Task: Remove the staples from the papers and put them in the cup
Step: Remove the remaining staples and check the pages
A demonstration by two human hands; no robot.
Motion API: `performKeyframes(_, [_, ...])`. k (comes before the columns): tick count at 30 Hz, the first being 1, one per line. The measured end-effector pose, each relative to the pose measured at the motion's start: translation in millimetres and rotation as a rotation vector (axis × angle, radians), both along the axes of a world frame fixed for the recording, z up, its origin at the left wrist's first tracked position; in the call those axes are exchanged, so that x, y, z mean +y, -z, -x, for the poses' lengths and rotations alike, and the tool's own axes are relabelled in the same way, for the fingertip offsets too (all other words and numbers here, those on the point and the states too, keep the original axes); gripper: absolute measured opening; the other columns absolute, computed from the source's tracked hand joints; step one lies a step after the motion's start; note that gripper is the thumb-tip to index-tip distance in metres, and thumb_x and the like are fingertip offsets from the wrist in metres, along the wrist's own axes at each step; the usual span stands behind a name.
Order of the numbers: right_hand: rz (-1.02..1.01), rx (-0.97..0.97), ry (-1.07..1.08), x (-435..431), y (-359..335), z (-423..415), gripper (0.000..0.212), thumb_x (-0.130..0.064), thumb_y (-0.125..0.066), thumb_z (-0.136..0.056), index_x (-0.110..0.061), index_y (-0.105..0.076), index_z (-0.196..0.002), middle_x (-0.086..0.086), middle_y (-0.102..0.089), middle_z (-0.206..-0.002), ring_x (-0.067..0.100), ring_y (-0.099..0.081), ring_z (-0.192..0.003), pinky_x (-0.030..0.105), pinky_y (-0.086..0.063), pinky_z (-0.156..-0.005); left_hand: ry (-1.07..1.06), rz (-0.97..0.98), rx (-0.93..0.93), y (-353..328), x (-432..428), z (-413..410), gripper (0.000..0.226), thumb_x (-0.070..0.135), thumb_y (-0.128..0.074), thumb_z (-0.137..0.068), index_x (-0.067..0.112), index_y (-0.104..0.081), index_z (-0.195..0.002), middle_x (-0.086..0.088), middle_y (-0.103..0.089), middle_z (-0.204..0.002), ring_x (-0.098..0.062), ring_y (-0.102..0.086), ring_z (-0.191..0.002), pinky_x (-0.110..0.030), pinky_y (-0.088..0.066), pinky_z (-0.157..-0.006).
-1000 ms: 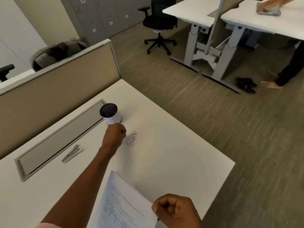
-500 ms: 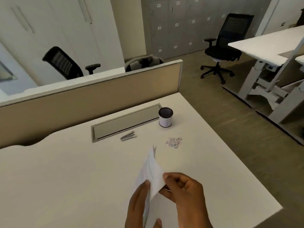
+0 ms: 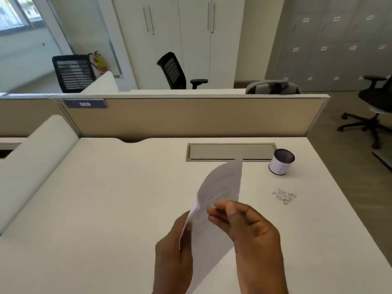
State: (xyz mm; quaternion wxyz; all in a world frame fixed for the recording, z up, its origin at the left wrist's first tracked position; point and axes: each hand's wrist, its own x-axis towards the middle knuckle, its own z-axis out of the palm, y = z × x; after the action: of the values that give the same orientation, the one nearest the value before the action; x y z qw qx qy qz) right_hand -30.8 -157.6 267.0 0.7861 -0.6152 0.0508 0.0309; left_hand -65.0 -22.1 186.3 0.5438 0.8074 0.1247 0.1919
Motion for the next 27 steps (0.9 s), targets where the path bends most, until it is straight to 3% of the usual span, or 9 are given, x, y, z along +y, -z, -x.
performKeyframes(2, [0.038, -0.089, 0.062, -9, 4, -10, 0.066, -0.079, -0.075, -0.062, -0.025, -0.081, -0.099, 0.0, -0.082, -0.102, 0.019, -0.078, -0.095, 0.027, -0.062, -0.082, -0.022, 0.101, 0.035, -1, 10, -4, 0.025, 0.036, -0.054, -0.105, 0.047, -0.075, -0.096, 0.025, -0.077, -0.085, -0.001, -0.072, -0.076, -0.016, -0.053, -0.066])
performKeyframes(4, [0.156, -0.151, 0.099, -25, 13, -25, 0.056, -0.067, -0.07, -0.076, -0.032, -0.073, -0.119, -0.012, -0.076, -0.119, 0.008, -0.072, -0.108, 0.019, -0.059, -0.085, -0.026, 0.3, 0.043, -8, 21, -9, 0.023, 0.042, -0.06, -0.104, 0.032, -0.08, -0.098, 0.01, -0.084, -0.092, -0.013, -0.079, -0.084, -0.031, -0.064, -0.075])
performKeyframes(6, [0.349, -0.159, 0.06, -40, 24, -41, 0.06, -0.054, -0.069, -0.083, -0.036, -0.057, -0.139, -0.019, -0.064, -0.137, 0.003, -0.062, -0.124, 0.028, -0.051, -0.102, 0.01, 0.525, 0.055, -13, 31, -12, 0.028, 0.034, -0.062, -0.099, 0.015, -0.081, -0.104, -0.007, -0.085, -0.101, -0.027, -0.082, -0.092, -0.04, -0.067, -0.077])
performKeyframes(8, [0.423, -0.058, -0.12, -55, 38, -57, 0.067, -0.052, -0.071, -0.086, -0.039, -0.047, -0.147, -0.02, -0.061, -0.142, 0.005, -0.061, -0.128, 0.037, -0.05, -0.108, 0.047, 0.606, 0.069, -18, 36, -18, 0.032, 0.03, -0.061, -0.096, 0.006, -0.079, -0.108, -0.013, -0.085, -0.105, -0.031, -0.082, -0.095, -0.036, -0.067, -0.075])
performKeyframes(10, [0.387, 0.055, -0.359, -62, 43, -62, 0.054, -0.048, -0.069, -0.09, -0.037, -0.055, -0.141, -0.014, -0.07, -0.135, 0.011, -0.07, -0.118, 0.043, -0.058, -0.102, 0.073, 0.639, 0.092, -20, 40, -24, 0.034, 0.03, -0.061, -0.096, 0.004, -0.078, -0.11, -0.014, -0.084, -0.108, -0.033, -0.082, -0.097, -0.037, -0.068, -0.076])
performKeyframes(12, [0.315, 0.114, -0.443, -65, 49, -60, 0.038, -0.037, -0.069, -0.095, -0.029, -0.066, -0.131, -0.006, -0.077, -0.123, 0.018, -0.075, -0.11, 0.045, -0.061, -0.096, 0.109, 0.654, 0.106, -21, 39, -29, 0.034, 0.03, -0.061, -0.096, 0.005, -0.077, -0.112, -0.014, -0.084, -0.11, -0.035, -0.082, -0.097, -0.041, -0.068, -0.078])
performKeyframes(18, [0.234, 0.153, -0.338, -67, 64, -53, 0.027, -0.02, -0.073, -0.094, -0.018, -0.074, -0.122, 0.003, -0.081, -0.115, 0.027, -0.078, -0.103, 0.048, -0.062, -0.093, 0.157, 0.699, 0.146, -16, 38, -40, 0.028, 0.021, -0.057, -0.105, 0.008, -0.075, -0.123, -0.013, -0.082, -0.119, -0.037, -0.079, -0.107, -0.05, -0.065, -0.09])
performKeyframes(23, [0.22, 0.113, -0.253, -67, 73, -52, 0.027, -0.018, -0.075, -0.093, -0.017, -0.075, -0.12, 0.001, -0.082, -0.111, 0.024, -0.079, -0.099, 0.045, -0.064, -0.09, 0.208, 0.699, 0.144, -12, 34, -45, 0.028, 0.022, -0.059, -0.104, 0.011, -0.075, -0.125, -0.009, -0.083, -0.118, -0.031, -0.081, -0.106, -0.043, -0.068, -0.085])
performKeyframes(27, [0.2, 0.034, -0.12, -60, 93, -56, 0.02, -0.01, -0.077, -0.09, -0.012, -0.08, -0.111, 0.004, -0.083, -0.104, 0.026, -0.079, -0.097, 0.038, -0.063, -0.087, 0.273, 0.559, 0.116, 1, 36, -55, 0.026, 0.025, -0.063, -0.102, 0.014, -0.079, -0.119, -0.008, -0.083, -0.115, -0.028, -0.08, -0.106, -0.041, -0.065, -0.089])
